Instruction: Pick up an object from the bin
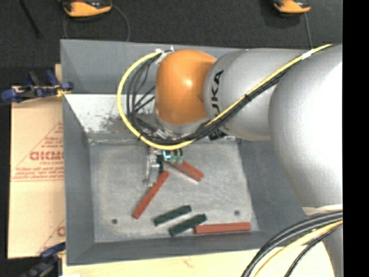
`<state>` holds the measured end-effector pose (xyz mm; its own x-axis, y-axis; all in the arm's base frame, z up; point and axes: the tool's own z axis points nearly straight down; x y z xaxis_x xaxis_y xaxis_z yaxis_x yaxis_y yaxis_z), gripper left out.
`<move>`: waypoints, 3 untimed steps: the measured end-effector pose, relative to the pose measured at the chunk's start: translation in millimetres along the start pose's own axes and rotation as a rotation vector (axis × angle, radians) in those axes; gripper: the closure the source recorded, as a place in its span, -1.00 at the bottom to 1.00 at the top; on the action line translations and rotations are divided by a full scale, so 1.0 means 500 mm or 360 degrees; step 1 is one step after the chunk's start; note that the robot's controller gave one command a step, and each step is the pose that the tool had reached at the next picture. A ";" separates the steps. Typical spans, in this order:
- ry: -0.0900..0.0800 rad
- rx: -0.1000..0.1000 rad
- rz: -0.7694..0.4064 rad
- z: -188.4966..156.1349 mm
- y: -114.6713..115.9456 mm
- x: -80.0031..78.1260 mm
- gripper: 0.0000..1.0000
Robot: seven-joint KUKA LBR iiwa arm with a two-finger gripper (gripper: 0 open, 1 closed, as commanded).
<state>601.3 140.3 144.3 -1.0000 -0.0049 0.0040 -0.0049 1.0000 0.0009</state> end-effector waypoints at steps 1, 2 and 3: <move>-0.0003 0.0004 -0.0532 0.152 -0.025 0.081 -1.00; -0.0010 0.0001 -0.0520 0.084 -0.042 0.111 -1.00; -0.0015 0.0002 -0.0759 0.073 -0.011 0.080 -1.00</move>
Offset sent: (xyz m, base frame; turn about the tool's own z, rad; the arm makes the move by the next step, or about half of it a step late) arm -0.0405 -0.0112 -0.0743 -0.3359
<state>561.4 134.5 108.0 -0.8860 -0.4636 -0.0055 -0.4636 0.8861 -0.0011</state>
